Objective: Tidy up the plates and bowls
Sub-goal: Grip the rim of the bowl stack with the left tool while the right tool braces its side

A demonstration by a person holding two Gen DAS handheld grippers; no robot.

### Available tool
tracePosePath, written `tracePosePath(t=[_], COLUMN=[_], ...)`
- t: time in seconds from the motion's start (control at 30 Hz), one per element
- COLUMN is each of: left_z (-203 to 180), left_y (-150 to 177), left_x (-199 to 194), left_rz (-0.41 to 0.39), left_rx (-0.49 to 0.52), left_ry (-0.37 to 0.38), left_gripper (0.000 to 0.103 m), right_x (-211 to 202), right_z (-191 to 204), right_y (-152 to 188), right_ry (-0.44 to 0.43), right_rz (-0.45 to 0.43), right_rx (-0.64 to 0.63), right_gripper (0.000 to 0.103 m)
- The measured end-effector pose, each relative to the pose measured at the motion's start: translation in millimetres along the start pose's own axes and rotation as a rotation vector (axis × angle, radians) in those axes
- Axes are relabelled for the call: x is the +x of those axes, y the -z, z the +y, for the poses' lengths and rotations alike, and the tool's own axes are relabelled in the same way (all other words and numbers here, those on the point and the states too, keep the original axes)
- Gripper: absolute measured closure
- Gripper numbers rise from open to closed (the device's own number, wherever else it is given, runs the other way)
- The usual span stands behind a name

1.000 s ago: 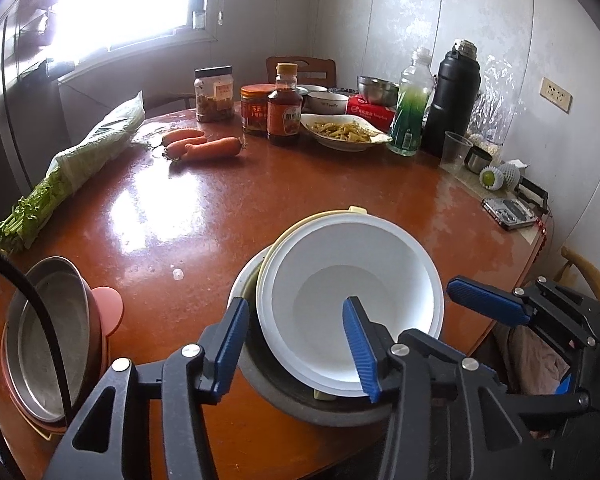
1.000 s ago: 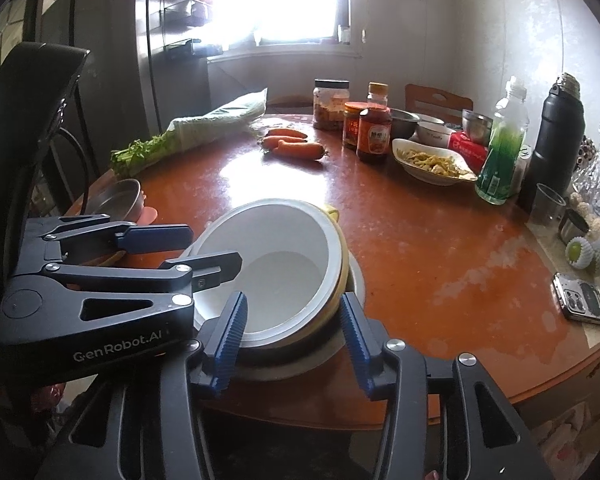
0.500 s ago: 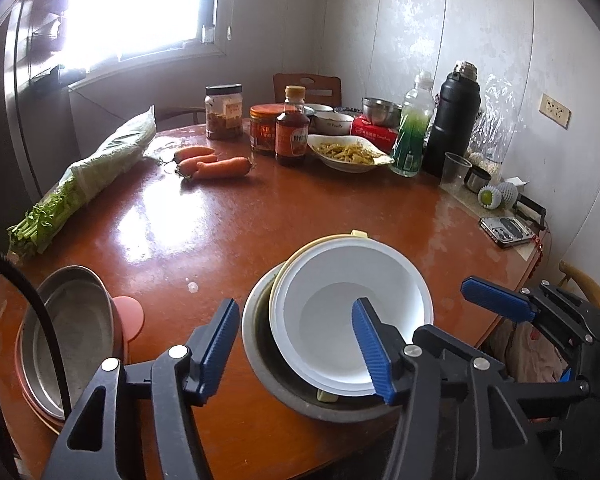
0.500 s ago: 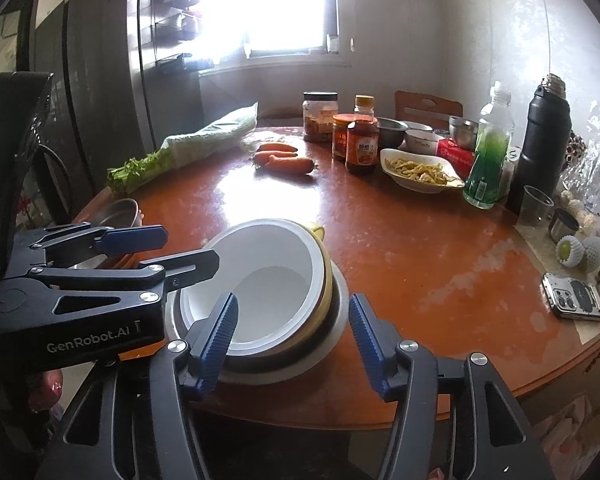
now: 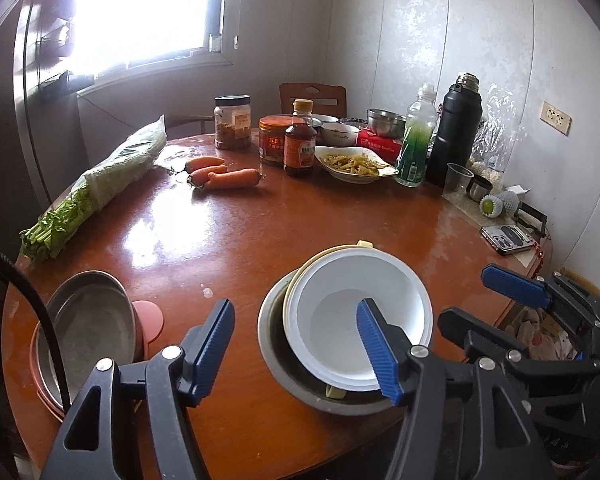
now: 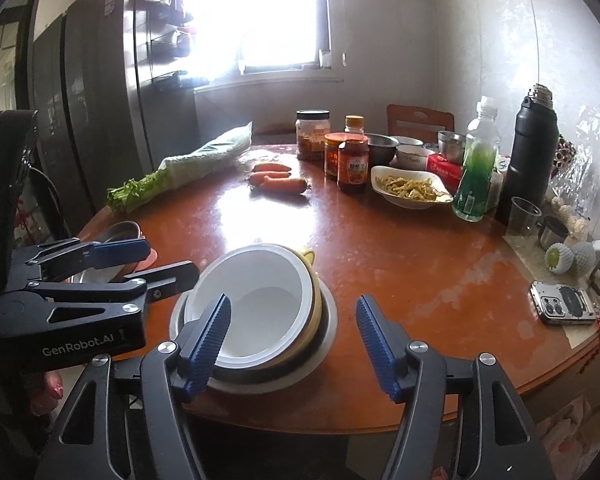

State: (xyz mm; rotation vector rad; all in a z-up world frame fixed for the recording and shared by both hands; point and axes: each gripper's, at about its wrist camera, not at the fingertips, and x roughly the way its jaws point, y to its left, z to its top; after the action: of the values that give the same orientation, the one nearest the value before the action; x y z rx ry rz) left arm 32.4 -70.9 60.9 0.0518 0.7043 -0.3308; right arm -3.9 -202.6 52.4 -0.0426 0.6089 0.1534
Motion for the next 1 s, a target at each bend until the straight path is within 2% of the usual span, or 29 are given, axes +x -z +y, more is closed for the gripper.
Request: tracePosePath(t=[0.43,0.87,1.0], left_z=[22,14,16], left_y=[18,16,16], left_x=[24,63,75], left_rz=[0.087,0.148,0.173], left_rx=[-0.049,-0.036,-0.043], left_ry=[-0.009,0.012,0.021], left_gripper=[0.036,0.033,0.033], right_x=[25,55,65], right_z=[-3,-15,-16], right_y=[11,20,23], right_ry=[-0.017,-0.032,-0.065], right_rz=[0.080,0.151,0.170], right_rx=[0.040,0.108,0.119], right_gripper=[0.032,0.032,0.032])
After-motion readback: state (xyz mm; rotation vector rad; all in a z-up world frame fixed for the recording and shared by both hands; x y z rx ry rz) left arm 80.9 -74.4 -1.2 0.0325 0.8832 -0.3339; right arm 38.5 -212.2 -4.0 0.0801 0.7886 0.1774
